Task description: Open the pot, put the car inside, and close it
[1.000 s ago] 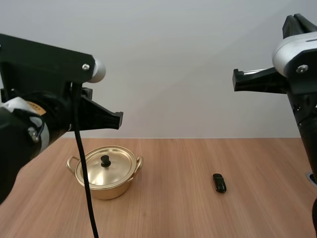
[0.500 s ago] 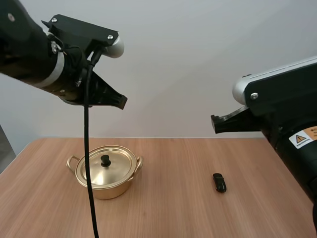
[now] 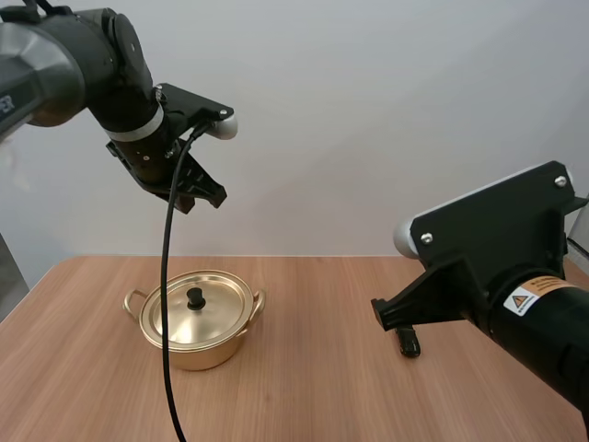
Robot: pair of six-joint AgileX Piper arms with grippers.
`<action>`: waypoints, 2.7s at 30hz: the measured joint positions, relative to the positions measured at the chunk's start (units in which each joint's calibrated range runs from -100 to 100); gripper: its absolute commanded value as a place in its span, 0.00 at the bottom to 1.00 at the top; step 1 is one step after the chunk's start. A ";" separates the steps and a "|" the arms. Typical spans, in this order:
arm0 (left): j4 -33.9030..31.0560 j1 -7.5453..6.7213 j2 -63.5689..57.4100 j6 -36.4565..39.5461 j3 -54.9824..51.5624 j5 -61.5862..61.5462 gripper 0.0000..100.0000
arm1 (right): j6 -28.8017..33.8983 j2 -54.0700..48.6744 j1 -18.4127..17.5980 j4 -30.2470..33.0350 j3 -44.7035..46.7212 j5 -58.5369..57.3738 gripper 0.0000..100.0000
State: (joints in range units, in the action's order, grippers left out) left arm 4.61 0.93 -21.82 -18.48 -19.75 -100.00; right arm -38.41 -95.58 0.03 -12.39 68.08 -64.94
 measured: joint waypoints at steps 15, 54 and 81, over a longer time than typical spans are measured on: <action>0.05 0.00 3.51 0.87 0.00 0.00 0.17 | 0.00 -0.12 0.38 0.00 0.00 -11.99 0.00; -0.18 0.00 7.42 -0.78 -15.57 0.00 0.96 | 0.00 -0.21 0.47 0.00 0.00 -11.99 0.00; -0.84 0.00 12.50 -1.07 -15.57 7.27 0.96 | 0.00 -0.21 0.47 0.00 0.00 -11.99 0.00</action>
State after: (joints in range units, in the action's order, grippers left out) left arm 3.77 0.93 -9.32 -19.55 -35.33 -92.73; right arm -38.41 -95.80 0.50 -12.39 68.08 -76.93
